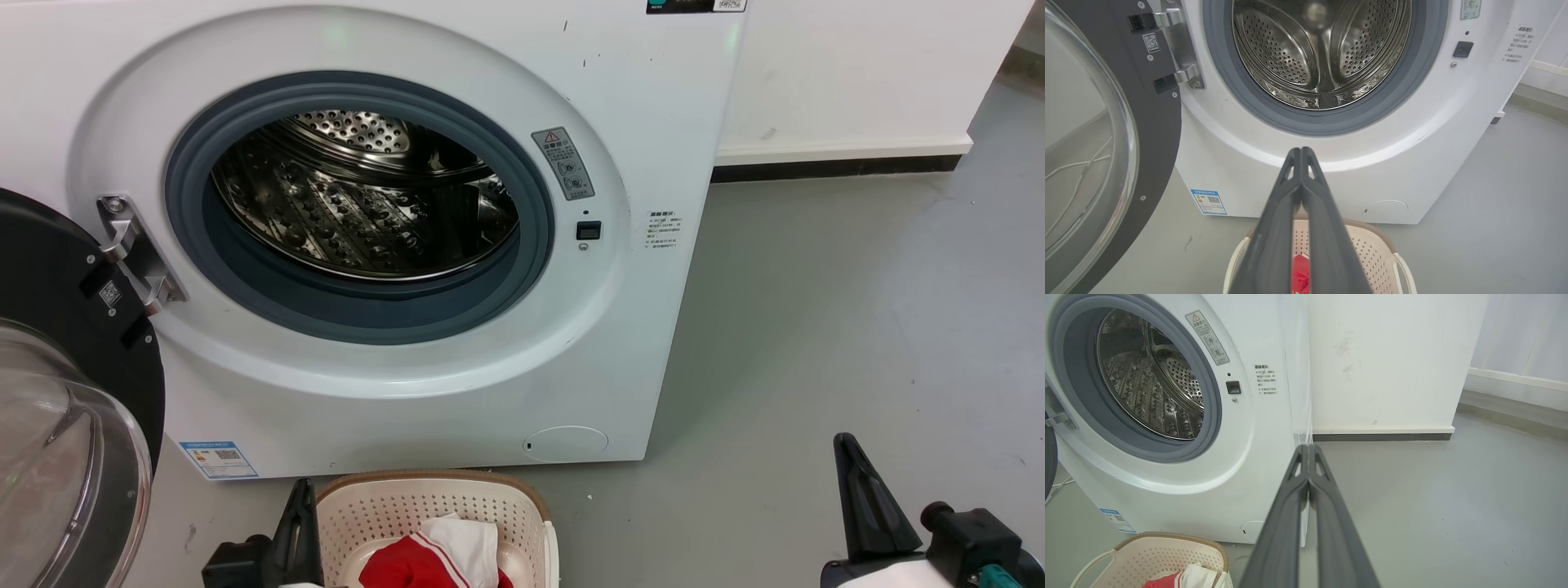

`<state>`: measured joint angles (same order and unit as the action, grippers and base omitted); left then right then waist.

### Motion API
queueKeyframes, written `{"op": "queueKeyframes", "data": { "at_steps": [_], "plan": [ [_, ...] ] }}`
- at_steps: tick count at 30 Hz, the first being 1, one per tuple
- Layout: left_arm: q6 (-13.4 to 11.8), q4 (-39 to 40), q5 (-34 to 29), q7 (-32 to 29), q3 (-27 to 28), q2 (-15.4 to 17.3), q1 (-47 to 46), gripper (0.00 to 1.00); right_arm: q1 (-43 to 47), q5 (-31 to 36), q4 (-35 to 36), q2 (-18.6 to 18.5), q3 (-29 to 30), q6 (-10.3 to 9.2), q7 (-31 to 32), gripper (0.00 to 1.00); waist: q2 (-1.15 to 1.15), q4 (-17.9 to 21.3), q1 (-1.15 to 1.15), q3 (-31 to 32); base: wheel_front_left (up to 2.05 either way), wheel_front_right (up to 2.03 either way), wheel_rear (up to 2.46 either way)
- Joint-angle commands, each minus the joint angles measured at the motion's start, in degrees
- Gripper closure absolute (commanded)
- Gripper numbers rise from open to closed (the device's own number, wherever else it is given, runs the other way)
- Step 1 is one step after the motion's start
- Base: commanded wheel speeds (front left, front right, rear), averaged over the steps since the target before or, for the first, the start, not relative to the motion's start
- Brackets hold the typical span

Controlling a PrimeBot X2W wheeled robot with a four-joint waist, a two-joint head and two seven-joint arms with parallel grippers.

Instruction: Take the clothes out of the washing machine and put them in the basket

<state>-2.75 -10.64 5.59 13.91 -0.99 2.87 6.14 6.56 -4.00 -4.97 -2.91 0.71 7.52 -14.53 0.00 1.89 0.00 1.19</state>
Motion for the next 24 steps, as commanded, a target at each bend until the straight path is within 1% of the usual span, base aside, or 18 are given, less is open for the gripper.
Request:
{"op": "queueKeyframes", "data": {
  "at_steps": [1,13,24],
  "plan": [
    [0.3,0.5,2.7,-0.6,0.6,0.0,-1.2,1.0,-0.6,-3.1,0.7,-0.2,-0.1,0.0,0.3,1.0,0.0,0.0,0.0,0.0,0.0,0.0,0.0],
    [2.0,0.1,16.5,-3.7,1.6,0.0,-3.0,1.0,-2.8,-18.0,-1.0,-1.1,-0.2,-0.01,2.9,1.0,0.0,-0.2,0.0,-0.2,0.0,0.0,0.0],
    [3.3,-0.3,27.5,-6.2,2.5,0.0,-4.4,1.0,-4.4,-29.7,-2.2,-1.5,0.0,-0.01,5.1,1.0,0.0,-0.4,0.0,-0.3,0.0,0.0,0.0]
  ]
}}
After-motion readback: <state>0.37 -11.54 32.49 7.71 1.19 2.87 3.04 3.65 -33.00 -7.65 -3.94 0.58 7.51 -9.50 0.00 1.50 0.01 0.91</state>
